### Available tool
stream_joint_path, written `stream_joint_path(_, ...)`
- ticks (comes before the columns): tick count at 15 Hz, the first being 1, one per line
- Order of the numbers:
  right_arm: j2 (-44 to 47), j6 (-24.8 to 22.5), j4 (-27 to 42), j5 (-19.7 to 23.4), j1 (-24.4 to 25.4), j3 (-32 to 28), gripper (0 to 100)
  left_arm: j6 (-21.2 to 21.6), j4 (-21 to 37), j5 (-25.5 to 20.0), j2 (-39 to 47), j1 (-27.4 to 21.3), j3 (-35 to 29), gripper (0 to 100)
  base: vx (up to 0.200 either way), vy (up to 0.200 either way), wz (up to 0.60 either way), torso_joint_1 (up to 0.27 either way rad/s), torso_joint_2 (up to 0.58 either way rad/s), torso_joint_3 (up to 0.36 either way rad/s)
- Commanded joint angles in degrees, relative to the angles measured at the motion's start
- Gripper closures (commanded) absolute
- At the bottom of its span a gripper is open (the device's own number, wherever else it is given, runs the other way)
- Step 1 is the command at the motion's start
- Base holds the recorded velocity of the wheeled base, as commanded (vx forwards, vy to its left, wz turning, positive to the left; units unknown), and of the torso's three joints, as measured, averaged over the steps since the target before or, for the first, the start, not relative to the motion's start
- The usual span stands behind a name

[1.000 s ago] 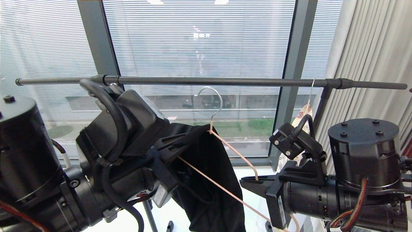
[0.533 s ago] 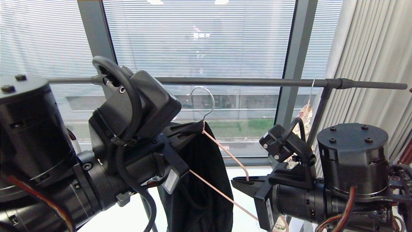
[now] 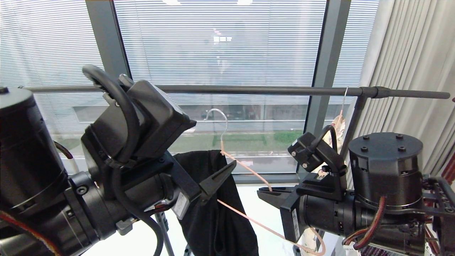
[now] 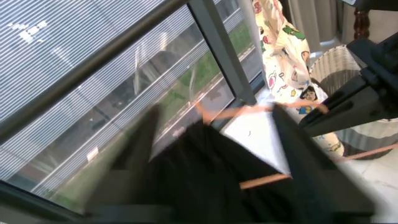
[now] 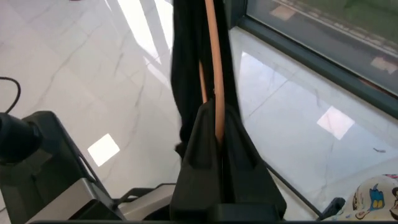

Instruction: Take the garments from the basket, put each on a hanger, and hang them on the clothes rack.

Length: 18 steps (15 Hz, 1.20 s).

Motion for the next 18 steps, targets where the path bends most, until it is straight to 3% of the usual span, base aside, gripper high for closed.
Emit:
stream_joint_path(1,-0.3,-1.8,-0.3,-0.6,-0.5,0.2,100,0.0,0.0,0.1,-0.3,0.1,0.2,0,0.000,0.000,0.00,0.000,0.00,0.000)
stream_joint_path(3,-0.3,-6.5,-1.1,-0.9,-2.4,0.5,100,0.4,0.0,0.0,-2.5,3.3,2.9,0,0.000,0.000,0.00,0.000,0.00,0.000)
stream_joint_path(6,-0.5,-9.6,-4.7,-0.7,-4.0,0.7,100,1.1,-0.1,-2.2,-7.5,9.9,8.7,0,0.000,0.000,0.00,0.000,0.00,0.000)
stream_joint_path(7,-1.9,-11.0,-5.1,-0.4,-4.1,1.7,100,1.1,-0.1,-7.7,-8.9,13.8,10.0,0,0.000,0.000,0.00,0.000,0.00,0.000)
stream_joint_path(9,-5.6,-14.3,-5.1,1.1,-4.8,5.3,100,3.0,-0.1,-22.9,-10.0,23.0,10.8,0,0.000,0.000,0.00,0.000,0.00,0.000)
stream_joint_path(10,-8.1,-15.7,-5.1,2.5,-4.9,7.7,100,4.7,-0.1,-26.1,-9.7,25.0,11.2,0,0.000,0.000,0.00,0.000,0.00,0.000)
stream_joint_path(11,-10.1,-17.0,-5.0,3.2,-5.0,9.4,100,5.0,0.0,-28.0,-9.7,24.9,12.1,0,0.000,0.000,0.00,0.000,0.00,0.000)
stream_joint_path(13,-13.8,-19.8,-3.4,4.2,-4.8,12.0,100,7.3,0.0,-31.2,-9.7,20.1,15.8,0,0.000,0.000,0.00,0.000,0.00,0.000)
stream_joint_path(16,-17.6,-24.5,2.8,7.7,-4.9,14.0,100,8.1,-0.1,-31.3,-6.7,16.9,16.7,0,0.000,0.000,0.00,0.000,0.00,0.000)
stream_joint_path(18,-18.1,-26.4,3.2,9.3,-4.8,14.4,100,8.4,-0.1,-31.3,-5.8,15.9,16.7,0,0.000,0.000,0.00,0.000,0.00,0.000)
